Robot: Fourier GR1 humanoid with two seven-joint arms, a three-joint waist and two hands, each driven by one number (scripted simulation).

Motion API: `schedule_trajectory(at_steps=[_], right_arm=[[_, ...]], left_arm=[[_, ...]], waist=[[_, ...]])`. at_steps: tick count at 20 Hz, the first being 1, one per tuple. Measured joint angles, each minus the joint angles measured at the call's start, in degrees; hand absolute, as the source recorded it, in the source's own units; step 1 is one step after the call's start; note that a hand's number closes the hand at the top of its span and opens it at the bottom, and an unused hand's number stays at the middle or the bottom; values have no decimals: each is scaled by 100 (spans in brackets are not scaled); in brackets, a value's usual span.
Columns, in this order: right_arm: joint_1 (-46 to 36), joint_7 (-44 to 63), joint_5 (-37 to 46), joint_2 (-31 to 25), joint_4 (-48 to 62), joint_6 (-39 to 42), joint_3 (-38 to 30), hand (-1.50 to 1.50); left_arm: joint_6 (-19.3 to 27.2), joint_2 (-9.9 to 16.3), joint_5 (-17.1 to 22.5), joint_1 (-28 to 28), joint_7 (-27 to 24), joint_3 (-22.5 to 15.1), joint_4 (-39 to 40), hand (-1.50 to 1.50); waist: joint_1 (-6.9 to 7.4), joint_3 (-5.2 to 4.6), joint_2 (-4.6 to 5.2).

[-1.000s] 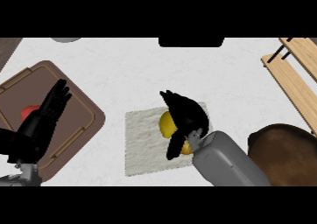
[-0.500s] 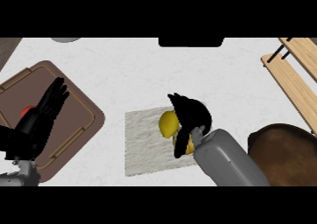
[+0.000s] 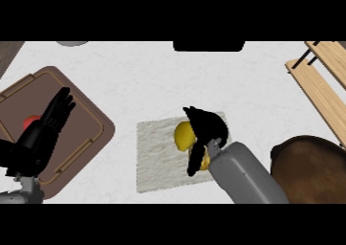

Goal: Pick the lemon from the placemat and place it in the tiered shelf

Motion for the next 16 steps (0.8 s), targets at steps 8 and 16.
schedule_trajectory(at_steps=[8, 16], right_arm=[[41, -626, -11, 43, 724, -345, -42, -150], [65, -945, 31, 31, 990, -694, 83, -150]], left_arm=[[9, -198, -148, -154, 128, -3, 19, 0], [-7, -296, -255, -207, 195, 49, -29, 0]], waist=[[6, -2, -15], [-11, -45, -115]])
